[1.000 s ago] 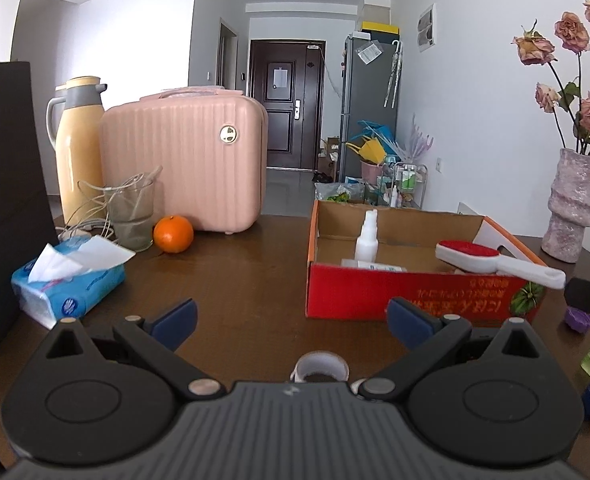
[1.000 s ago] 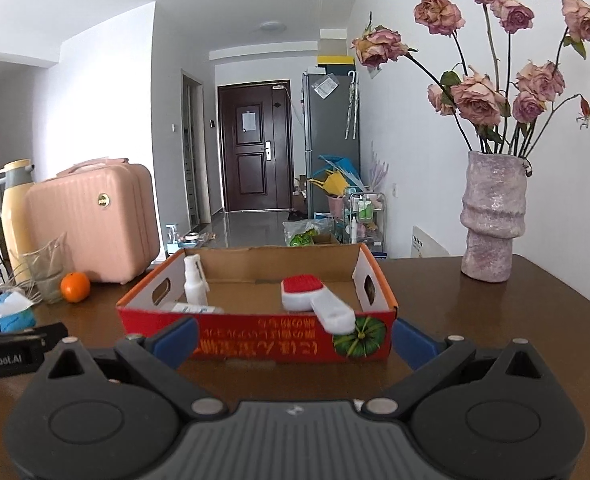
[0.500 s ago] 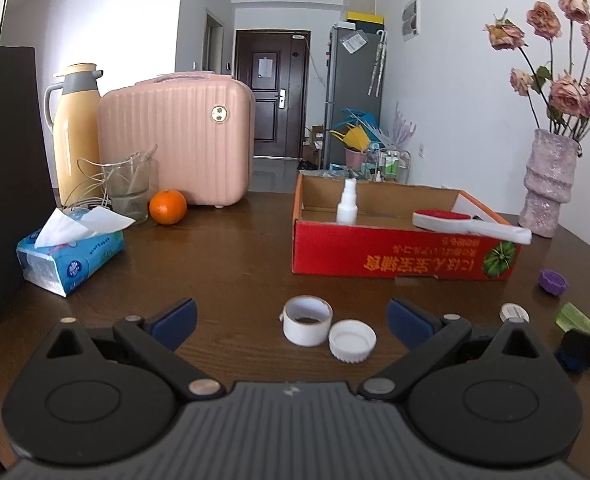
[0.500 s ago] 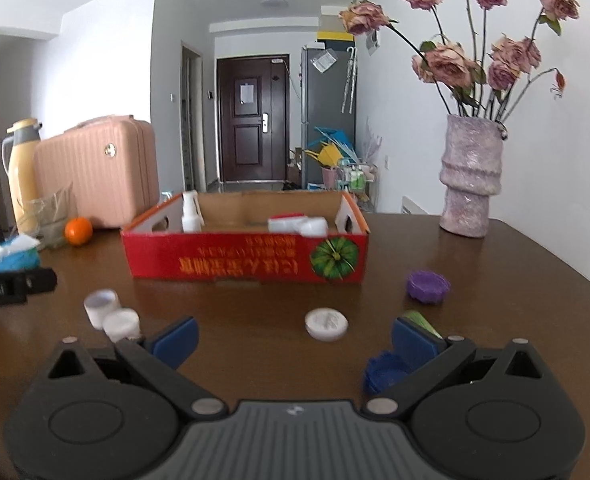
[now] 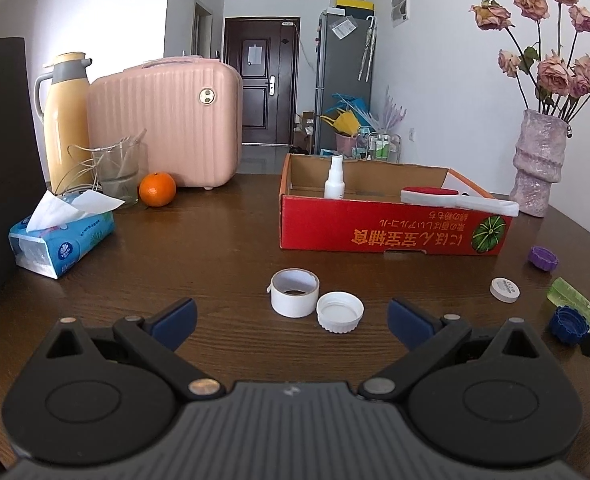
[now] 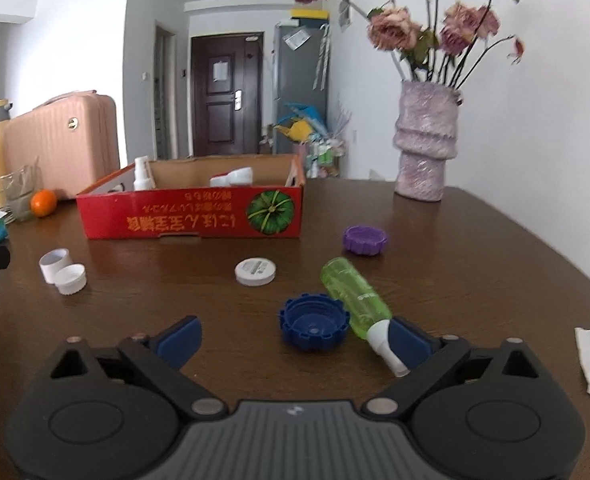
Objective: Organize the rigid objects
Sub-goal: 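Move the right tool to the blue bottle cap and close on it, then move the left tool to the white screw cap and close on it, then carry the blue cap and white cap with both tools over the cardboard box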
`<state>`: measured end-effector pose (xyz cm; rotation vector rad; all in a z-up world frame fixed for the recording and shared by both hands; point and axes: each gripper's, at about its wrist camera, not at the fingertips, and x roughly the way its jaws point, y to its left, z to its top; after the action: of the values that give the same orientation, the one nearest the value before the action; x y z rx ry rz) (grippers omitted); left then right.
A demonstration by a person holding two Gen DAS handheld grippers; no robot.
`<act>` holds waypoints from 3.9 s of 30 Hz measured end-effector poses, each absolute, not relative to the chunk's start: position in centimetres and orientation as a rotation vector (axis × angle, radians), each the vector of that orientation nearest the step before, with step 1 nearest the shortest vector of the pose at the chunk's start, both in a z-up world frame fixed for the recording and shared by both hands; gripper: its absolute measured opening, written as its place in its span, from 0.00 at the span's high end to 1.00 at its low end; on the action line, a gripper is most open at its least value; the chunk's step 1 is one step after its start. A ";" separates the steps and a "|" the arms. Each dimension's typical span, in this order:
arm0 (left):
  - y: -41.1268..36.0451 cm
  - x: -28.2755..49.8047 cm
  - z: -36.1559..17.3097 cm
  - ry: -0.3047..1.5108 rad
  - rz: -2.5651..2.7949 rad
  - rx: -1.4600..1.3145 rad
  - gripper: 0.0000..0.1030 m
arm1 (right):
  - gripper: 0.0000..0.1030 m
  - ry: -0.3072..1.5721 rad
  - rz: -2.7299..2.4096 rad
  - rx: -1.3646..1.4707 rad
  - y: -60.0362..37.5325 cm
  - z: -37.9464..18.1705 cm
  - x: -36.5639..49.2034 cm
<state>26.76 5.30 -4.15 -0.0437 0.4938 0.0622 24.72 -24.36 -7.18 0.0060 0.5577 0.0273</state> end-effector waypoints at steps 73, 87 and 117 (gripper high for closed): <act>1.1 34.7 -7.4 0.676 0.038 -0.004 0.13 | 0.49 0.451 0.037 0.143 -25.2 -7.1 27.9; 1.5 38.3 -8.2 0.729 0.024 -0.056 0.22 | 0.49 0.450 0.006 0.136 -25.1 -7.6 28.3; 1.3 37.0 -7.9 0.668 -0.007 0.002 0.61 | 0.49 0.445 0.002 0.116 -24.9 -8.1 28.7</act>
<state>36.98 1.30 -7.85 0.0023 0.6678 -0.0075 28.68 -24.95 -8.13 0.1160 0.4454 0.0019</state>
